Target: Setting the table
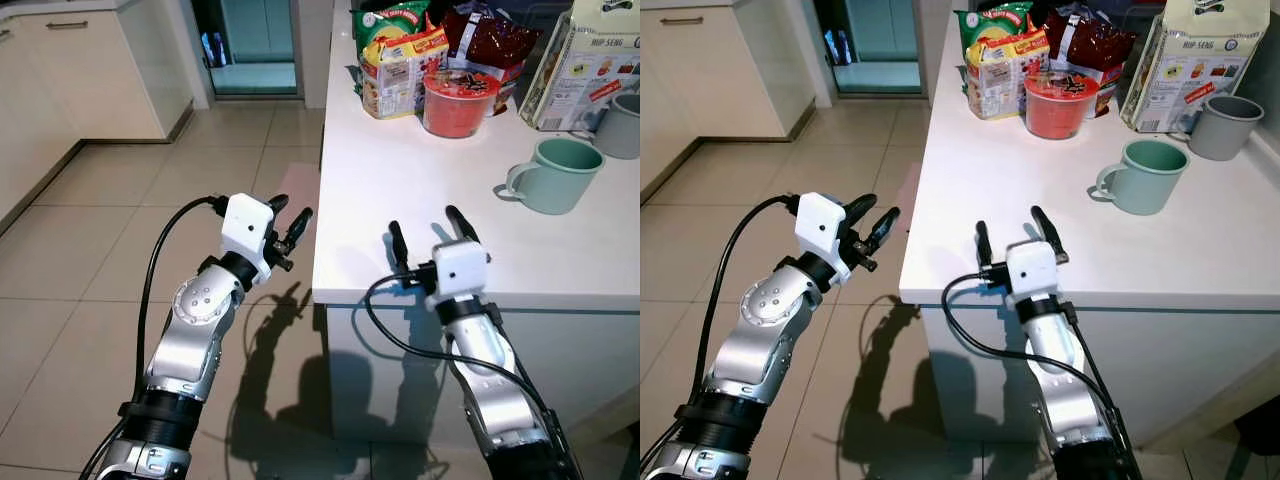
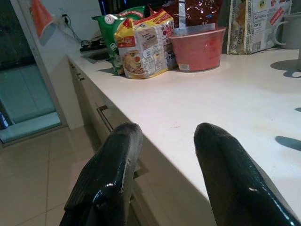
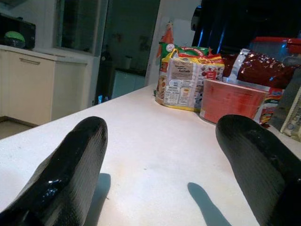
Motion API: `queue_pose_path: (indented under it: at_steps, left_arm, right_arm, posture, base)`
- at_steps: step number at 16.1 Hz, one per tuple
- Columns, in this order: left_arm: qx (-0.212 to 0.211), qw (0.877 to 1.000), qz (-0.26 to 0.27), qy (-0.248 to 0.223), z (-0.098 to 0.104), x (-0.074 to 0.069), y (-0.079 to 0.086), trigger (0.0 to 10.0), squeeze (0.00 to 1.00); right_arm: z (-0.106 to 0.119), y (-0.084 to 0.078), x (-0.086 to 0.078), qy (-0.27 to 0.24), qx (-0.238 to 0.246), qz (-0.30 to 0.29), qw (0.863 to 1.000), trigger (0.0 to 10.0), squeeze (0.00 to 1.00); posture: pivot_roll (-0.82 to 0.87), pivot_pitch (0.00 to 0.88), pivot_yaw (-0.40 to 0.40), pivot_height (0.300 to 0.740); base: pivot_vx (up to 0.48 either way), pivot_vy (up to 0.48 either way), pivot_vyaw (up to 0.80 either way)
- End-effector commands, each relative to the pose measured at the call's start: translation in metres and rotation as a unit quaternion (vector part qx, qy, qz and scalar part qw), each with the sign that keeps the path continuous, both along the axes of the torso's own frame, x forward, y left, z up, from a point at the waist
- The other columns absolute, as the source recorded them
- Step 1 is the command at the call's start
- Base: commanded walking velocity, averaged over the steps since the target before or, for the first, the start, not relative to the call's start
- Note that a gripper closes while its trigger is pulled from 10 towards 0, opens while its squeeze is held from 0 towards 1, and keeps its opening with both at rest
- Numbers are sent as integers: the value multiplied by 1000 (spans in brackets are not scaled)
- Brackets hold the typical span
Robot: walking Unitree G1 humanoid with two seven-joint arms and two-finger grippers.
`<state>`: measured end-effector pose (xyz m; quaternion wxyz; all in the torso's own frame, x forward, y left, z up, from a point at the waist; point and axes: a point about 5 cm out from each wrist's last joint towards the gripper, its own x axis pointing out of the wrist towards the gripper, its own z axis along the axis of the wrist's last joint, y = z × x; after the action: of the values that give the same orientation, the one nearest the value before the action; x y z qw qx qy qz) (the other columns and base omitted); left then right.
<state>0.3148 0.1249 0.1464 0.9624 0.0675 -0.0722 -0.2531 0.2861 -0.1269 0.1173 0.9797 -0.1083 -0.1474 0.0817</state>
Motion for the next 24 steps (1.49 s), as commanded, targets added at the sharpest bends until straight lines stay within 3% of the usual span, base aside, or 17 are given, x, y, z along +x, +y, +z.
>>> queue_pose_path:
  at_steps: [1,6,20,24]
  left_arm:
    - [10,1000,-3,-4,3,-2,2,10000,0]
    - [16,1000,0,-1,1,-5,4,10000,0]
    - [17,1000,12,7,-4,-2,-3,10000,0]
    - [26,997,69,22,-10,3,22,10000,0]
  right_arm:
    - [-3,3,2,12,9,3,1000,10000,0]
    - [-7,8,7,28,24,1,999,10000,0]
    - [-9,4,9,41,21,6,999,10000,0]
    - [-10,3,7,34,12,5,999,10000,0]
  posture:
    - [50,0,93,740]
    - [69,0,92,740]
    - [39,0,77,740]
    - [41,0,79,740]
  base:
    - [0,0,0]
    - [0,0,-89]
    - [0,0,-781]
    - [0,0,0]
